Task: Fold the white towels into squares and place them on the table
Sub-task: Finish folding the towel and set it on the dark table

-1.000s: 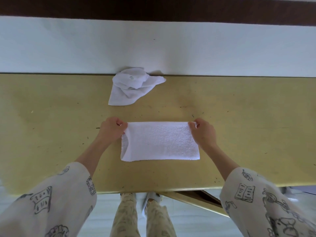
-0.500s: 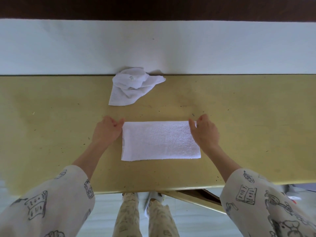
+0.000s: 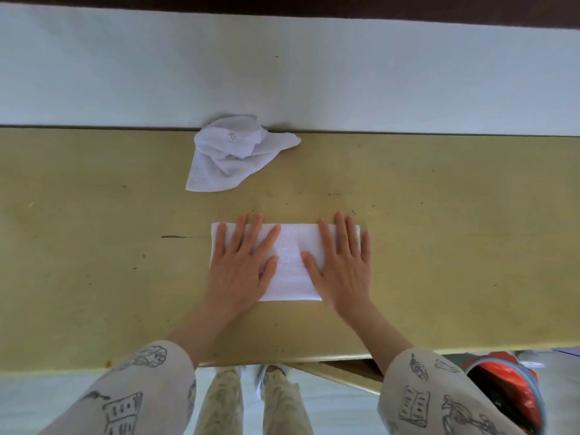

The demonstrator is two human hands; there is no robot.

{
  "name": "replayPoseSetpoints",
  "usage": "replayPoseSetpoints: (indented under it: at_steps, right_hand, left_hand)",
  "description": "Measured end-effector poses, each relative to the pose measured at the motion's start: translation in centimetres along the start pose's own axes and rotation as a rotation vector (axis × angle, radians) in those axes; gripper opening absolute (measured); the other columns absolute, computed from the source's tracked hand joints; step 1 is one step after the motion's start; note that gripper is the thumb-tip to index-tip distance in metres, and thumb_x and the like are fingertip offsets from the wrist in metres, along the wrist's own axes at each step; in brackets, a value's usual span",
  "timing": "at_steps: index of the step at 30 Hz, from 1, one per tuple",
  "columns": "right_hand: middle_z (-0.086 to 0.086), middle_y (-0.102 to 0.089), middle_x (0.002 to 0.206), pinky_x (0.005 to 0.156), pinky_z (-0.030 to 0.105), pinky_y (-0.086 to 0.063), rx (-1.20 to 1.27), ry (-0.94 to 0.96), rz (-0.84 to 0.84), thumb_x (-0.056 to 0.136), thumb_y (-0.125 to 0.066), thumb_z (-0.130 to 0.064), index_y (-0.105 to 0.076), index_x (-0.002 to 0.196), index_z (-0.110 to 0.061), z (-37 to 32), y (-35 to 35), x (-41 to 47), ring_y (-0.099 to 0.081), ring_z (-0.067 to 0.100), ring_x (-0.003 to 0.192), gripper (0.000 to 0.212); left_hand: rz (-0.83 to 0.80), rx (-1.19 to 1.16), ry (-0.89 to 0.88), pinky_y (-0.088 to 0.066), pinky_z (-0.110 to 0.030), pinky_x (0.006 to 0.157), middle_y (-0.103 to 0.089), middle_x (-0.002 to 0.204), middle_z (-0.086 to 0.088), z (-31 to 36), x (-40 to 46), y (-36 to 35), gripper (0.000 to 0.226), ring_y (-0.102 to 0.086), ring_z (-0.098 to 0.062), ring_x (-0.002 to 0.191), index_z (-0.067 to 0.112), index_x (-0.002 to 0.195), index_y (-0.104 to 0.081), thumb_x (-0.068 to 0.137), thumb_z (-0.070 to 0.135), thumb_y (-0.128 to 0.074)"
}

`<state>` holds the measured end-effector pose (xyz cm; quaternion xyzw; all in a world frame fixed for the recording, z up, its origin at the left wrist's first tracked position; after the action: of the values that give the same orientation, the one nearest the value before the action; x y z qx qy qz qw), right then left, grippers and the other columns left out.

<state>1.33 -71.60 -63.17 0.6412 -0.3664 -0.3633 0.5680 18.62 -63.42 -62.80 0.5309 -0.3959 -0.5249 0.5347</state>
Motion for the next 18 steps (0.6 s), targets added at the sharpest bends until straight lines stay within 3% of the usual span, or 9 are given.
replayPoseSetpoints:
  at_steps: [8,11,15,18]
  right_hand:
    - [0.021,-0.026,0.151,0.112,0.048,-0.013,-0.026,-0.027,-0.037,0.089,-0.025,-0.059,-0.038,0.142,-0.018,-0.1,0.0,0.0,-0.025,0.035,0.14,0.068]
    - [0.021,-0.025,0.151,0.112,0.048,-0.013,-0.02,-0.029,-0.049,0.09,-0.021,-0.06,-0.037,0.142,-0.018,-0.2,0.1,0.1,-0.023,0.035,0.141,0.068]
    - [0.02,-0.022,0.153,0.112,0.048,-0.012,-0.02,-0.035,-0.064,0.092,-0.011,-0.061,-0.033,0.143,-0.018,-0.2,0.2,0.1,-0.018,0.033,0.142,0.071]
    - [0.019,-0.022,0.153,0.112,0.048,-0.012,-0.023,-0.037,-0.063,0.091,-0.019,-0.061,-0.033,0.144,-0.019,-0.3,0.2,0.1,-0.019,0.032,0.142,0.069]
  left_hand:
    - [-0.062,-0.035,0.212,-0.019,-0.055,0.111,-0.032,0.149,-0.009,-3.8,-0.2,1.1,0.057,-0.029,-0.034,0.137,0.017,0.143,-0.032,0.094,0.043,-0.02]
    - [-0.07,-0.071,0.217,-0.024,-0.052,0.11,-0.035,0.147,-0.012,-5.6,-0.1,2.1,0.058,-0.031,-0.032,0.136,0.011,0.14,-0.037,0.092,0.041,-0.024]
    - [-0.042,-0.111,0.249,-0.037,-0.047,0.095,-0.049,0.126,-0.015,-6.1,0.6,3.8,0.046,-0.044,-0.035,0.117,0.007,0.116,-0.054,0.089,0.043,-0.044]
    - [-0.119,-0.165,0.402,-0.03,-0.043,0.096,-0.041,0.124,-0.013,-5.6,1.5,4.8,0.043,-0.037,-0.033,0.115,0.01,0.115,-0.054,0.085,0.039,-0.06]
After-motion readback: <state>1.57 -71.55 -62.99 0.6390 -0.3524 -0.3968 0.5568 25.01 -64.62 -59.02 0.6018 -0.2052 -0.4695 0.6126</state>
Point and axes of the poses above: each hand's wrist, its own x-axis towards the middle knuckle, its own y-axis out of the back of the hand, z = x × y, the point moved 1 cm from there along x, towards the middle knuckle
